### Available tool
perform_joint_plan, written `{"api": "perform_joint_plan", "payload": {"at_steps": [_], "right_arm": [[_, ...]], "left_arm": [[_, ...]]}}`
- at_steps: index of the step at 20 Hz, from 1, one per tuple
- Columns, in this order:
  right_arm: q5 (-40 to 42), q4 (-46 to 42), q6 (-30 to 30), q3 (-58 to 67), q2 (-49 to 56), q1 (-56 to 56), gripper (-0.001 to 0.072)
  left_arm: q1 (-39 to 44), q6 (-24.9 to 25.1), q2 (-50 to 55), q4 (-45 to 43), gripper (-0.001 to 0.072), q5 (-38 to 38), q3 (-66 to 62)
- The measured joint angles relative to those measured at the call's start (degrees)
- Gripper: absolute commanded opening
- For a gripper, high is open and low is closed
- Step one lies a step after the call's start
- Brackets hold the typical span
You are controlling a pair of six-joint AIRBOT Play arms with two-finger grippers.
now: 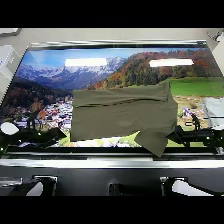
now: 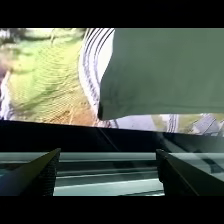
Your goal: Fold the clothes and pants, and hang the long-sleeved shirts on hangers.
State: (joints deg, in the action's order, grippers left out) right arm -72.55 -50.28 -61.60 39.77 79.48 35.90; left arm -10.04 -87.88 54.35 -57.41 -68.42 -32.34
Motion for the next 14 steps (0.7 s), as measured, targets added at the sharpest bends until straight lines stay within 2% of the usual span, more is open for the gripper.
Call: {"api": "perform_joint_plan", "payload": {"at_steps": [5,6,7,11,14], "right_arm": [[-0.72,0.09,0.76,0.0,0.0,0.0,0.0035],[-0.7,0.13,0.79,0.0,0.0,0.0,0.0035],[-0.7,0.13,0.94,0.0,0.0,0.0,0.0035],[-0.66,0.13,1.01,0.0,0.0,0.0,0.0035],[-0.74,0.09,1.05,0.0,0.0,0.0,0.0035]], "left_arm": [[-1.33,5.57,0.28,5.51,0.0691,6.23,6.08],[-1.46,6.6,0.76,6.64,0.061,7.54,6.71],[-1.51,7.82,1.44,8.11,0.0578,8.61,7.13],[-1.6,12.72,4.94,14.6,0.0578,11.56,7.93],[-1.6,14.53,6.95,17.0,0.0577,12.22,8.11]]}}
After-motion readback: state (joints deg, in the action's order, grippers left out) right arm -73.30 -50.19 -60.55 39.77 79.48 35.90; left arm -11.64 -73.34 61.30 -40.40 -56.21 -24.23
